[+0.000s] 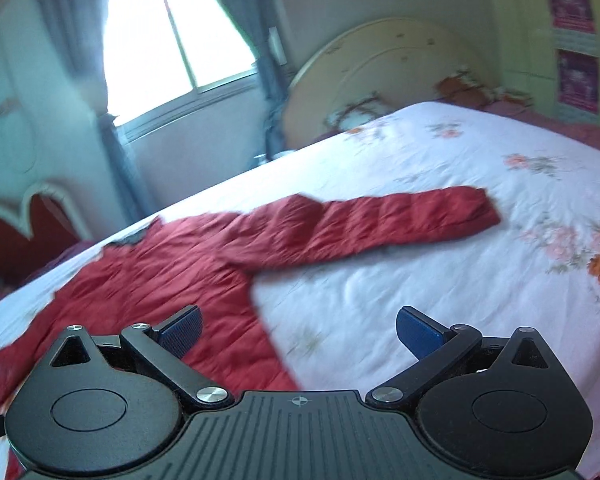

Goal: Fold large clothes
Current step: 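Grasp the red jacket's sleeve cuff with the right tool and fold it across the body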

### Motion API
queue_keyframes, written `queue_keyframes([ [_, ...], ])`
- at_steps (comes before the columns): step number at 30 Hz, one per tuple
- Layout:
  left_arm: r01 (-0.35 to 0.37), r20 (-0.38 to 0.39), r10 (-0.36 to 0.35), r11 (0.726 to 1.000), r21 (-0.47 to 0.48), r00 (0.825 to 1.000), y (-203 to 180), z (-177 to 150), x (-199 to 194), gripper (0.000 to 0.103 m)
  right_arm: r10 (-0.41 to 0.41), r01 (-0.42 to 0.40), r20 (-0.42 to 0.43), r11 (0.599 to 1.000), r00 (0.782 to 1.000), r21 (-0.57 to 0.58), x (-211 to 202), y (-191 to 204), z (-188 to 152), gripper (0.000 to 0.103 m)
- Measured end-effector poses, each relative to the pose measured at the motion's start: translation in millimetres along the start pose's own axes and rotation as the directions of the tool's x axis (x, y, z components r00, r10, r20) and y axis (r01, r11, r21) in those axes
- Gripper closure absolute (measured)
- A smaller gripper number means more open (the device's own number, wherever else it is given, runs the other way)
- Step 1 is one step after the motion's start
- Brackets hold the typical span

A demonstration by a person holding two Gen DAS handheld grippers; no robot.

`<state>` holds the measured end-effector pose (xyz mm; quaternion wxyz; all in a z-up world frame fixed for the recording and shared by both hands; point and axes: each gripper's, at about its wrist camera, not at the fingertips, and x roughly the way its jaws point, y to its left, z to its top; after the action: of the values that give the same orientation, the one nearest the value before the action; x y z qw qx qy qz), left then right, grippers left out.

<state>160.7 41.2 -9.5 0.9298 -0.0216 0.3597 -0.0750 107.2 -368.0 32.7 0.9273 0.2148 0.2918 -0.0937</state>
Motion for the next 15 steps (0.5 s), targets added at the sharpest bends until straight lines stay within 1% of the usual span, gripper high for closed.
queue_keyframes([
  [2, 0.006, 0.004, -0.006, 1.000, -0.016, 1.000, 2, 7, 12, 0.003, -0.014, 0.014, 0.011, 0.999, 1.000, 0.037, 10, -10, 8, 0.001],
  [6, -0.001, -0.001, 0.001, 0.999, -0.051, 1.000, 1, 17, 41, 0.010, -0.044, 0.042, 0.015, 0.994, 0.999, 0.098, 38, -34, 25, 0.002],
  [7, -0.005, 0.002, 0.005, 0.998, -0.064, 1.000, 0, 20, 47, 0.010, -0.054, 0.052, 0.019, 0.993, 0.998, 0.109, 46, -41, 30, 0.011],
  [8, -0.010, 0.004, 0.010, 0.997, -0.075, 1.000, -1, 23, 54, 0.010, -0.060, 0.058, 0.013, 0.991, 0.998, 0.124, 56, -49, 34, 0.037],
  [9, -0.015, 0.006, 0.016, 0.997, -0.080, 1.000, -3, 26, 60, 0.010, -0.072, 0.071, 0.001, 0.986, 0.997, 0.149, 68, -57, 37, 0.039],
  [12, -0.036, -0.018, 0.034, 0.995, -0.090, 0.999, -12, 39, 83, 0.010, -0.086, 0.088, -0.018, 0.970, 0.996, 0.226, 101, -89, 48, 0.039],
  [15, -0.048, -0.037, 0.046, 0.996, -0.071, 0.998, -26, 54, 110, 0.010, -0.093, 0.099, -0.032, 0.941, 0.995, 0.323, 133, -125, 53, 0.040],
])
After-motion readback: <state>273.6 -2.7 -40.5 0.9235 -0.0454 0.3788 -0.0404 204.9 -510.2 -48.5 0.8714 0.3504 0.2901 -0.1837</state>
